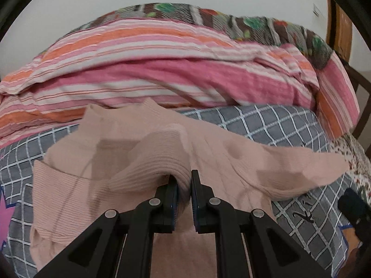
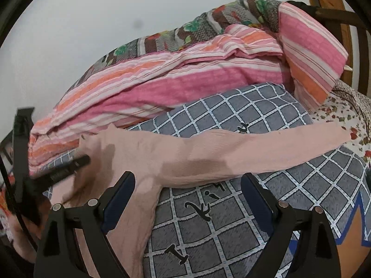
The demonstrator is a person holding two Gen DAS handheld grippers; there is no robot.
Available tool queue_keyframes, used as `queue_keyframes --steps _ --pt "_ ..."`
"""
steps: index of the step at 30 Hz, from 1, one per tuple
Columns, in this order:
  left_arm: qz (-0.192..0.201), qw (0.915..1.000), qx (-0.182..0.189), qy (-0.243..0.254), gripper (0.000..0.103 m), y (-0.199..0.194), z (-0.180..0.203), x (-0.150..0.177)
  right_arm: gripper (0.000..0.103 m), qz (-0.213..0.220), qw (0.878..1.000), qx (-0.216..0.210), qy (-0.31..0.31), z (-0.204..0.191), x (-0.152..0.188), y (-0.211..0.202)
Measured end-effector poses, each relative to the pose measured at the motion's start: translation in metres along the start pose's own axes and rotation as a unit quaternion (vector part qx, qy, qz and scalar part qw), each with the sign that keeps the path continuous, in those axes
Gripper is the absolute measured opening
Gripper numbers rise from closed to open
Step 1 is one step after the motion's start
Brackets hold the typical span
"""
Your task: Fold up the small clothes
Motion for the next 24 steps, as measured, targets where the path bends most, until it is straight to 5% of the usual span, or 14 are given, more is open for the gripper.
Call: queue_keyframes --steps 5,12,18,24 --pt "-0.018 0.9997 0.014 -0.013 0.016 0.005 -0.002 0.009 0.091 -0.002 1.000 -0.003 0.002 0.000 0.000 0.002" --pt "0.012 0.9993 0.028 -0.020 0.061 -0.022 -0.023 0.007 0.091 -0.008 1.000 -0.001 -0.015 -0.010 0.002 0.008" --pt "0.026 0.9990 -0.003 -0.036 0.061 -0.046 -0.068 0.012 0.091 -0.015 0.999 -0.004 -0.036 -0.025 0.005 0.014" --pt "0.015 0.9946 -0.074 -0.072 0.061 -0.055 -0.134 0.034 0.089 -0.016 0.998 -0.011 -0.060 -0.044 0.006 0.014"
Point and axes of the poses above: each gripper's, at about its wrist camera, not at the fingertips, and y roughly the way its jaws point, z to its right, x to its underside, the point moved 5 cm from there along y, roughly the way its jaws point, and after that the axes turned 8 degrees about -y, right-handed, at the moved point
